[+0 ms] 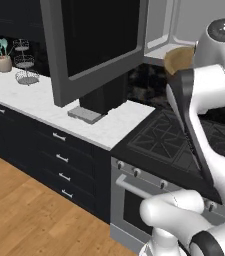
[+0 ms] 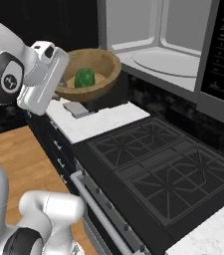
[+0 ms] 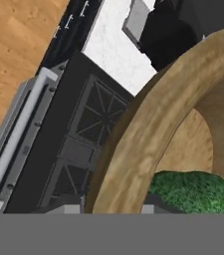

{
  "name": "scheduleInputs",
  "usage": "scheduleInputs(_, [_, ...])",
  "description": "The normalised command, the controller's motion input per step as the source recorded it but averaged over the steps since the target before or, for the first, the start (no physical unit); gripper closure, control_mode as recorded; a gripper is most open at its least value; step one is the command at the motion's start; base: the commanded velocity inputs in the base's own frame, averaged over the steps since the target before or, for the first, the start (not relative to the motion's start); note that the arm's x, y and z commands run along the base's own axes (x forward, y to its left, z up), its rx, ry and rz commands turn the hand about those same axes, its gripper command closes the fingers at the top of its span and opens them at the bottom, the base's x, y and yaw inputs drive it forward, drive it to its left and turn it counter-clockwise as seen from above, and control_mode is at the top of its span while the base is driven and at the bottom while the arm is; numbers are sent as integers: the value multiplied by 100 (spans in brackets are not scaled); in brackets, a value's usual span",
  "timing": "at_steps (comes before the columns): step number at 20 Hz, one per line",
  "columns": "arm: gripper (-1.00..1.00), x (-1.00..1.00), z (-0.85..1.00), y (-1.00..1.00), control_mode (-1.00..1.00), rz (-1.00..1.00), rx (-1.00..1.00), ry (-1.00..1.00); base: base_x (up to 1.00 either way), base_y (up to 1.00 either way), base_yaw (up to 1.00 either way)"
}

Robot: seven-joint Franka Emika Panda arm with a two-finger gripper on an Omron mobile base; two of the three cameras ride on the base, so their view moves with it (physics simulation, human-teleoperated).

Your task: Pick the broccoli from the sink and place it in the bowl. Then pick the bowl and place it in the microwave. Then close the microwave door and press the start button.

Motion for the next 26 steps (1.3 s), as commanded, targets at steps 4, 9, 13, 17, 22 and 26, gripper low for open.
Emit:
scheduleInputs(4, [100,16,20,-53,-100,-13,-12,0,0,0,0])
scheduleInputs(9, [100,13,26,-38,-100,-13,-18,0,0,0,0])
scheduleInputs(13, [100,37,17,-40,-100,-7,-2,0,0,0,0])
scheduleInputs(17, [100,61,6,-47,-100,-3,0,0,0,0,0])
scheduleInputs(22, [100,55,4,-47,-100,0,6,-1,0,0,0])
scheduleInputs(26, [100,50,9,-43,-100,0,13,-1,0,0,0])
